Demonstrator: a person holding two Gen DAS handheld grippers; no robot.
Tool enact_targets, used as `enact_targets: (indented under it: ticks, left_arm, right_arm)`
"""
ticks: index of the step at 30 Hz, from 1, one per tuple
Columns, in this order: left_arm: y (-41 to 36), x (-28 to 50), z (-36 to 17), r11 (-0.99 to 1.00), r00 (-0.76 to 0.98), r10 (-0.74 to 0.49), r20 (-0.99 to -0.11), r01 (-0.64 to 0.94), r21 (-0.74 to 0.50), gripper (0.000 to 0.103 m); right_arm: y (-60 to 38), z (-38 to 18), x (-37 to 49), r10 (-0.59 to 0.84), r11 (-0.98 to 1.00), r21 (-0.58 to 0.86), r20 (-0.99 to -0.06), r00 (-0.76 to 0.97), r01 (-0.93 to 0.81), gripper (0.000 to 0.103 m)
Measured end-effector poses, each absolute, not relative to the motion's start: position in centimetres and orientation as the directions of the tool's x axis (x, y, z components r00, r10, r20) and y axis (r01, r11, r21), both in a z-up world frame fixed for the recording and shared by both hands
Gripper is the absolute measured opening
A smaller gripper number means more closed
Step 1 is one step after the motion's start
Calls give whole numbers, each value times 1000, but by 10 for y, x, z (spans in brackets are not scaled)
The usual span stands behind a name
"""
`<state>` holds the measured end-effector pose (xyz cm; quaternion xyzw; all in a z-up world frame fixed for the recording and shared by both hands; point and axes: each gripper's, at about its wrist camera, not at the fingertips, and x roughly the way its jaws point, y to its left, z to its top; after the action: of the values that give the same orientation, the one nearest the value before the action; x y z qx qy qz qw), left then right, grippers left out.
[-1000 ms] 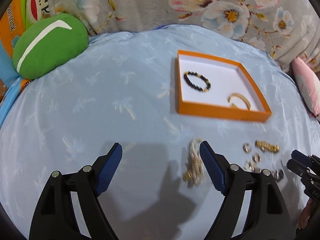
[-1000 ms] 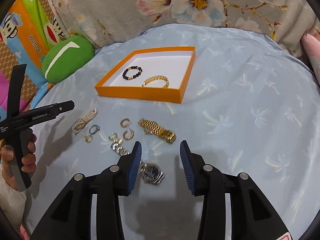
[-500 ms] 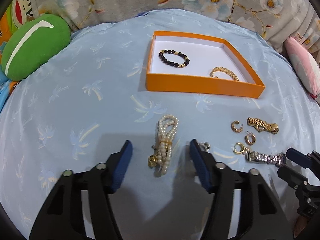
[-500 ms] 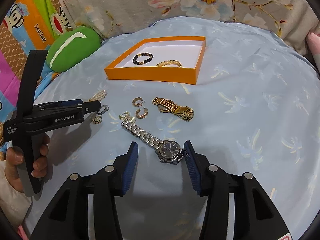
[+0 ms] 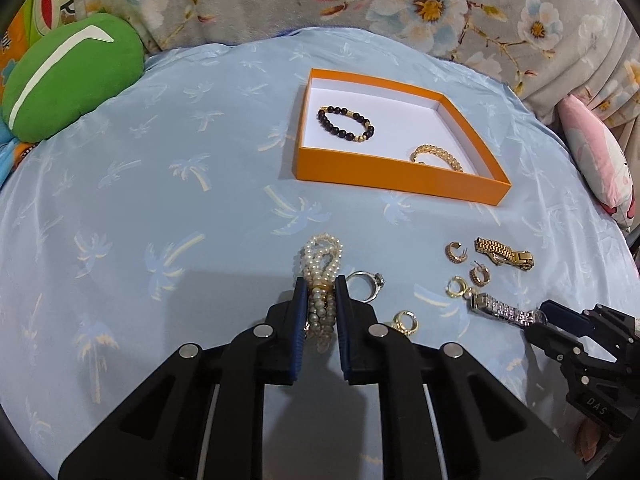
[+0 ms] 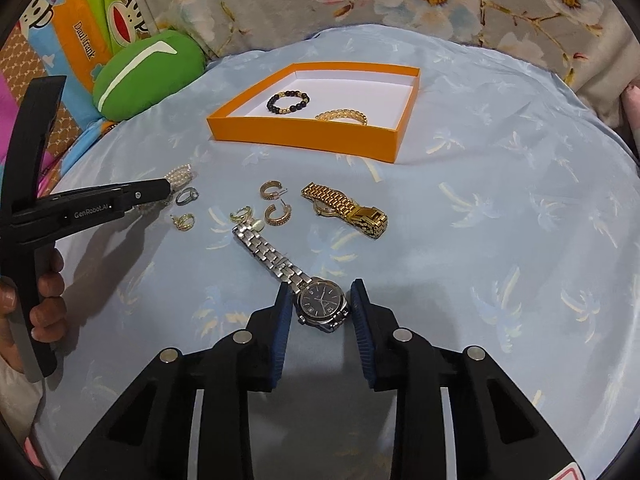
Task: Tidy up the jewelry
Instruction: 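Grasp the pearl bracelet with left tool while right tool grasps the silver watch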
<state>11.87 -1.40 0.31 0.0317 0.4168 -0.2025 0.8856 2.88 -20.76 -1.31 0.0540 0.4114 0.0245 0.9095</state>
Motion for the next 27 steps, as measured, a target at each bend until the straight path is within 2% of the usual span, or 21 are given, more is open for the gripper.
enact_targets:
  ticks: [4, 11, 17, 26, 27]
  left_arm:
    - [-10, 115, 1, 919, 573, -326, -752, 378, -110, 13]
    - [-9, 112, -2, 919, 572, -322, -754, 380, -104, 13]
    - [-9, 111, 0, 919, 571, -328, -752, 378, -113, 13]
    - [-7, 112, 18, 911, 577, -358, -734, 387, -141, 13]
    - [-8, 113, 22, 910, 579, -362, -731, 390, -142, 13]
  right_arm:
    - [-206, -13, 20, 111, 990, 143, -748, 655, -5, 25]
    - [-198, -14, 19, 97, 993, 113, -747, 658, -18, 28]
    - [-201, -12, 21, 99, 991, 136, -750, 654, 7, 24]
    - [-209, 28, 26, 123, 983, 185, -705, 699, 14, 23]
    - [-210, 33, 29, 126, 982, 189, -700, 703, 13, 17]
